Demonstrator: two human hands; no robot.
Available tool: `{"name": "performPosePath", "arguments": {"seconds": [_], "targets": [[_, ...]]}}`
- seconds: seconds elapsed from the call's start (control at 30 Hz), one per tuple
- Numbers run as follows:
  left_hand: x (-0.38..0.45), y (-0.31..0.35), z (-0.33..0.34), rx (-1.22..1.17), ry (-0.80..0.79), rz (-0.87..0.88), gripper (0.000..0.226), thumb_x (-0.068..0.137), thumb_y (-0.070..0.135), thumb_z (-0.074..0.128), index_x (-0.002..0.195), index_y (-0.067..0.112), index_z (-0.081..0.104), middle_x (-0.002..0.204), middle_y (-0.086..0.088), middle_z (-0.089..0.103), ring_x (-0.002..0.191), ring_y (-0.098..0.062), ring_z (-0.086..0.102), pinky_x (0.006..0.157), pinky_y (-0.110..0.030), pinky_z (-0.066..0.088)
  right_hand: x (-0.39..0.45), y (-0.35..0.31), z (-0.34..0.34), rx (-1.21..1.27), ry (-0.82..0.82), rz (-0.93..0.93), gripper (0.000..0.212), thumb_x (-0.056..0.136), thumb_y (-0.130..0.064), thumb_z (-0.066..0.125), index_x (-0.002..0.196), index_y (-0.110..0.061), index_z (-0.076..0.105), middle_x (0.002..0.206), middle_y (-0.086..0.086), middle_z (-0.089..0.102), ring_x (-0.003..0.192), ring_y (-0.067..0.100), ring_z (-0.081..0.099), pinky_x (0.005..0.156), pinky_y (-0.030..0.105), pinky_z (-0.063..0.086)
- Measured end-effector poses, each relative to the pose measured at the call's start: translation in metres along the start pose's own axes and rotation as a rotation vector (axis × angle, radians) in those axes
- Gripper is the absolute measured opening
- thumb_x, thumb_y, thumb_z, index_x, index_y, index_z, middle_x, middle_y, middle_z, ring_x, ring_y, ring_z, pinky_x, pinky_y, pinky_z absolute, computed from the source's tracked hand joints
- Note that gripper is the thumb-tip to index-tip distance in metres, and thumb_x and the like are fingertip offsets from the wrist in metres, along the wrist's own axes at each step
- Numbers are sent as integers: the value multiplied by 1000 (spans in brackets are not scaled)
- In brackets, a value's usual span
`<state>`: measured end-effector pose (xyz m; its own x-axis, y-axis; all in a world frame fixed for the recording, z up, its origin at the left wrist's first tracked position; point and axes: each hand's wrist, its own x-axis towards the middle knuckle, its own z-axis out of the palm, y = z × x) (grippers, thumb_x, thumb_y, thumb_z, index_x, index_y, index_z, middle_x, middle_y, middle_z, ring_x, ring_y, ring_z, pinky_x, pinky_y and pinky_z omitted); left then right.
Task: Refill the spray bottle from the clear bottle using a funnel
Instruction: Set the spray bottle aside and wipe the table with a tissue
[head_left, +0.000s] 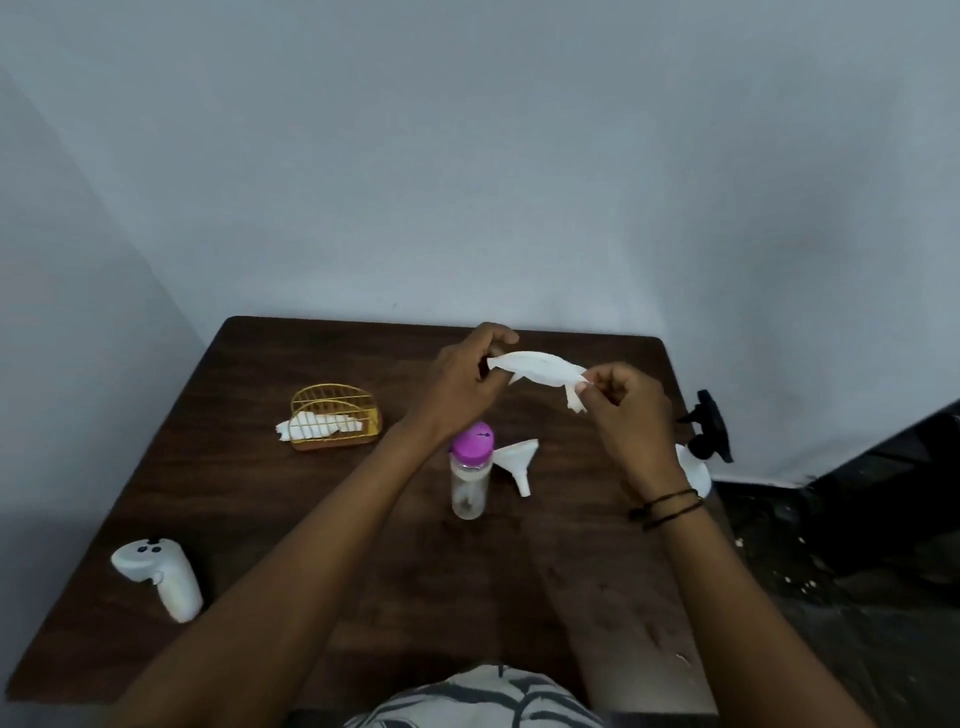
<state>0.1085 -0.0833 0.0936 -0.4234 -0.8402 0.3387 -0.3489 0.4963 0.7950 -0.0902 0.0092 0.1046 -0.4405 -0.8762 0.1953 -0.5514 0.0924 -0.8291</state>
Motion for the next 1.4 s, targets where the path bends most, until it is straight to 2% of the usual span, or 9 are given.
{"name": "performPosePath", "arguments": {"seconds": [0.27, 0.43, 0.53, 0.63, 0.73, 0.87, 1.03, 1.23, 1.4], "targets": [[5, 46, 66, 3, -231, -15, 7, 92, 25, 58, 90, 22, 64, 82, 7, 67, 69, -6, 58, 62, -21, 41, -33, 60, -71, -6, -24, 79, 18, 90, -34, 58, 76, -39, 66, 83, -17, 70, 79, 0, 65, 64, 12, 45], [-5, 53, 107, 34, -321, -157, 33, 95, 21, 58, 67, 13, 43, 64, 2, 44, 57, -8, 37, 54, -25, 27, -57, 96, -79, 219, -3, 278, 22, 93, -26, 59, 77, -34, 70, 80, -12, 70, 74, -1, 64, 64, 18, 50], [-16, 44, 128, 16, -358, -290, 31, 94, 23, 61, 71, 4, 54, 66, -2, 51, 61, -11, 45, 57, -27, 33, -74, 118, -75, 374, 6, 468, 15, 96, -18, 58, 90, -23, 71, 95, -2, 70, 85, 17, 71, 72, 36, 58], [-30, 26, 146, -49, -370, -425, 11, 93, 22, 64, 85, 14, 64, 75, 0, 64, 73, -15, 59, 66, -31, 46, -91, 131, -65, 577, -62, 608, 12, 102, -14, 50, 109, -12, 60, 102, 9, 66, 68, 18, 71, 62, 34, 56], [-51, 2, 161, -71, -372, -554, 12, 91, 23, 67, 99, 19, 60, 92, -5, 66, 85, -18, 62, 72, -36, 51, -105, 149, -57, 584, -128, 644, 9, 104, -17, 50, 105, -13, 58, 97, 14, 66, 65, 21, 64, 57, 31, 53], [-74, -22, 173, -42, -374, -649, 14, 90, 19, 68, 98, 21, 56, 85, 2, 59, 82, -16, 59, 74, -38, 52, -122, 180, -45, 268, -214, 530, 7, 95, -5, 62, 99, 1, 61, 90, 13, 64, 70, 19, 58, 57, 31, 50], [-92, -39, 182, 52, -382, -615, 11, 88, 8, 66, 96, 15, 62, 79, 8, 59, 83, -13, 59, 64, -19, 42, -145, 196, -23, -19, -284, 401, 16, 91, -7, 65, 79, 2, 62, 75, 12, 63, 67, 14, 52, 63, 37, 44], [-97, -39, 185, 146, -319, -420, 13, 90, 7, 64, 103, 9, 63, 96, -1, 67, 90, -17, 63, 77, -28, 48, -151, 189, -9, -343, -298, 196, 19, 88, -20, 68, 97, -4, 64, 97, 7, 55, 86, 18, 49, 71, 31, 39], [-102, -40, 180, 219, -233, -240, 22, 90, 6, 62, 112, 8, 64, 112, -5, 65, 105, -18, 59, 90, -33, 49, -135, 179, -2, -563, -331, -174, 34, 71, -2, 79, 103, -4, 71, 98, 18, 66, 80, 34, 64, 63, 39, 56]]}}
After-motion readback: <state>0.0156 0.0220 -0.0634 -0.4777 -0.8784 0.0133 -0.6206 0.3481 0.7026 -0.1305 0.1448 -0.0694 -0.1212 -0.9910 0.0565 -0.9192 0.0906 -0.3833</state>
